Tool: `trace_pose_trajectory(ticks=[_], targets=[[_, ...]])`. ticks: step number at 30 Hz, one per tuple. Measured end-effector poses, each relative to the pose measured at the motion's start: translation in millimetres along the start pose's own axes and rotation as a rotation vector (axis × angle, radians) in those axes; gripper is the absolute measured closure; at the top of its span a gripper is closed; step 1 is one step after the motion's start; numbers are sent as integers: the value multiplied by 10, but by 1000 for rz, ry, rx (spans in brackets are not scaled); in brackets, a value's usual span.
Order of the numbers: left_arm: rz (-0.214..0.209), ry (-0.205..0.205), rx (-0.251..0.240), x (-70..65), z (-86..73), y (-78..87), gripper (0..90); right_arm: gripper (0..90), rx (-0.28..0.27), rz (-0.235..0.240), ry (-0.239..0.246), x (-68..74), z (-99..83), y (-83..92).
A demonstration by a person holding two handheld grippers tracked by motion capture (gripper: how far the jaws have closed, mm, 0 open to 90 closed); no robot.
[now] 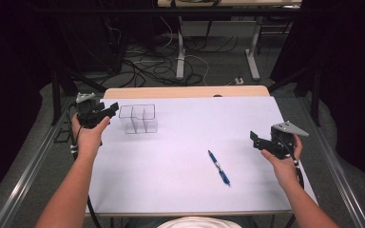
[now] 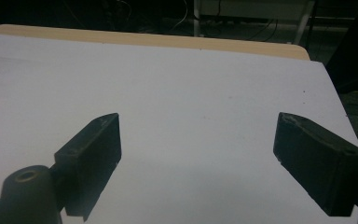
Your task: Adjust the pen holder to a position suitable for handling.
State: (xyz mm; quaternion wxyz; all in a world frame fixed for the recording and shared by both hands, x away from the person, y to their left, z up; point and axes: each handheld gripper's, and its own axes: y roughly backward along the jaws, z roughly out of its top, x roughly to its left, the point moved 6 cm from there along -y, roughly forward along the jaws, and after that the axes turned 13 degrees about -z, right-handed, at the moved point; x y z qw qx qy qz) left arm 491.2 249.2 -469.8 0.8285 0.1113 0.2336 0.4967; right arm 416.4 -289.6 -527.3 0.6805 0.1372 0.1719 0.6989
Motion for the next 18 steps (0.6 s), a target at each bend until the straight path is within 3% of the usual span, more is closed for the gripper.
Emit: trace_pose_trajectory(ticks=[6, 18], targets=[[10, 26, 16, 10, 4, -133, 484, 149, 4, 1, 5, 13, -14, -6], [24, 61, 102, 113, -120, -337, 577, 149, 12, 8, -3, 7, -36, -23]])
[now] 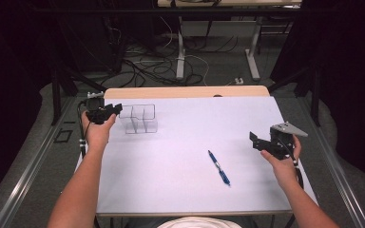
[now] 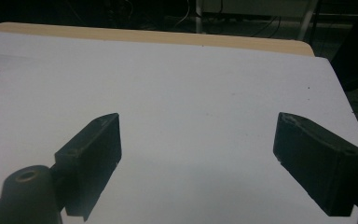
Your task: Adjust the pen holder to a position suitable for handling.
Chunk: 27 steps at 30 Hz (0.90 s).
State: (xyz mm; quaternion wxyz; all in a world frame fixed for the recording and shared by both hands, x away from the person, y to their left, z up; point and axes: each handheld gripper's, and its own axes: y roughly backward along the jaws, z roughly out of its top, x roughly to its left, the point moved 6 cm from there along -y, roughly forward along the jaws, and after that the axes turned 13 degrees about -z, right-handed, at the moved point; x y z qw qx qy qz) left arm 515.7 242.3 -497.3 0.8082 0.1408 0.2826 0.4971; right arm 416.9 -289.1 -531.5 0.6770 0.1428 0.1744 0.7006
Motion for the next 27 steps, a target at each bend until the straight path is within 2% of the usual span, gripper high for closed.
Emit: trace_pose_trajectory(ticks=[5, 7, 14, 18, 20, 25, 26, 27], targets=[[-1, 28, 22, -6, -28, -40, 633, 149, -6, 3, -14, 22, 2, -4], [10, 41, 32, -4, -47, -76, 655, 149, 0, 7, 2, 16, -1, 0], [33, 54, 60, 30, -82, -144, 723, 149, 3, 13, 3, 26, -7, -5], [35, 55, 81, 47, -106, -177, 765, 148, 5, 14, 2, 23, -11, -8], [51, 54, 84, 55, -114, -195, 789, 149, 10, 15, -7, 30, -16, -8], [40, 51, 93, 45, -127, -211, 855, 149, 1, 16, -7, 27, -13, -13], [52, 39, 94, 41, -125, -214, 858, 149, -34, 7, -23, 37, -1, -42], [52, 40, 93, 41, -125, -214, 861, 149, 15, 17, -6, 26, -20, -7]])
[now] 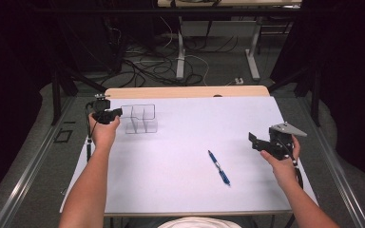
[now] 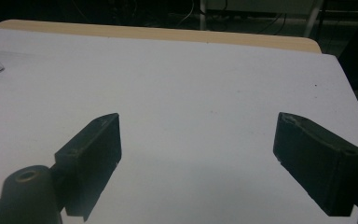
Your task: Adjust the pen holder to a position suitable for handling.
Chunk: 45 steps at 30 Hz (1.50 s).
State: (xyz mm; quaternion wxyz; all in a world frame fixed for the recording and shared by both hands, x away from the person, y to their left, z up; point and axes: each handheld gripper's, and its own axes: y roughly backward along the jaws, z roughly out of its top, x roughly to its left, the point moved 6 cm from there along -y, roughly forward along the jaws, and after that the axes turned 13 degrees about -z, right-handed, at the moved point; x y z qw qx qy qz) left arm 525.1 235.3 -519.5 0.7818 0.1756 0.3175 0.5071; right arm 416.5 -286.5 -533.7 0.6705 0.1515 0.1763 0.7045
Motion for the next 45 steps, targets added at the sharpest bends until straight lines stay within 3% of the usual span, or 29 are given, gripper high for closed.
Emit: trace_pose_trajectory(ticks=[11, 16, 21, 28, 36, 41, 45], targets=[[3, 23, -6, -28, -11, -2, 866, 149, -5, 3, 10, 1, -4, -14], [-28, 11, 12, -121, -25, -29, 866, 149, 3, 3, 6, 10, -13, -18], [-61, 17, 24, -340, -59, -100, 865, 149, 3, 5, 6, 10, -13, -16], [-73, 58, 39, -655, -125, -168, 864, 149, 5, 6, 1, 13, -14, -14], [-97, 67, 66, -971, -200, -232, 861, 149, 5, 8, 1, 9, -17, -17], [-136, 92, 68, -1210, -249, -301, 855, 149, 1, 11, 2, 13, -12, -12], [-161, 85, 76, -1367, -286, -338, 848, 149, -1, 11, 7, 9, -12, -14]])
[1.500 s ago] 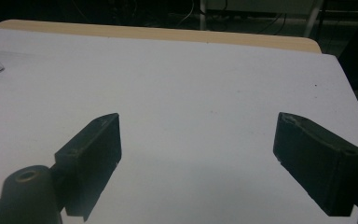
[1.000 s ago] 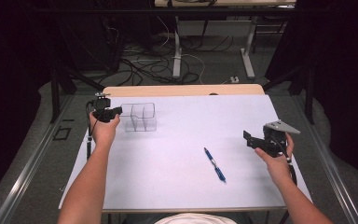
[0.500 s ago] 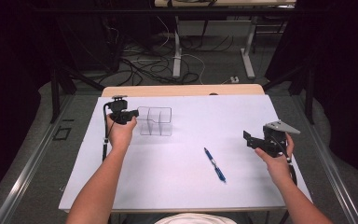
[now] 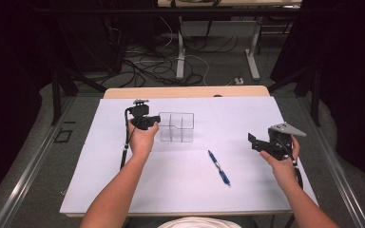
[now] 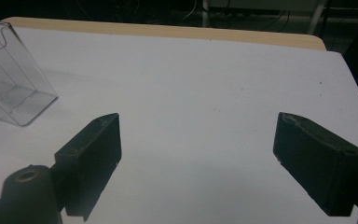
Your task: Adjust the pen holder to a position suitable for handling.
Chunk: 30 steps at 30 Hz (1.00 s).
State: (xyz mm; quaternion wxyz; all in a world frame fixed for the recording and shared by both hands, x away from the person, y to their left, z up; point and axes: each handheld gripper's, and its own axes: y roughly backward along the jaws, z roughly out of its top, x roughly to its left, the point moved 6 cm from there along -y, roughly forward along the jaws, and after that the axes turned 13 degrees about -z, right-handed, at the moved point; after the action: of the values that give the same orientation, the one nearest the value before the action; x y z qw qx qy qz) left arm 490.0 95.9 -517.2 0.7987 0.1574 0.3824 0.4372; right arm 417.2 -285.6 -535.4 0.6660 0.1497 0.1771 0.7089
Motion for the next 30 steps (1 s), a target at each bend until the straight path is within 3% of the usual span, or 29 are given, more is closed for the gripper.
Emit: trace_pose_trajectory(ticks=[6, 13, 30], targets=[[-35, -25, 30, -155, -84, -31, 835, 149, 4, 5, -6, 8, -3, 1], [-61, -44, 48, -244, -133, -50, 824, 150, 7, 2, 2, 11, -7, 1], [-88, -82, 37, -240, -116, -94, 822, 151, 4, 4, 8, 25, -12, -9]])
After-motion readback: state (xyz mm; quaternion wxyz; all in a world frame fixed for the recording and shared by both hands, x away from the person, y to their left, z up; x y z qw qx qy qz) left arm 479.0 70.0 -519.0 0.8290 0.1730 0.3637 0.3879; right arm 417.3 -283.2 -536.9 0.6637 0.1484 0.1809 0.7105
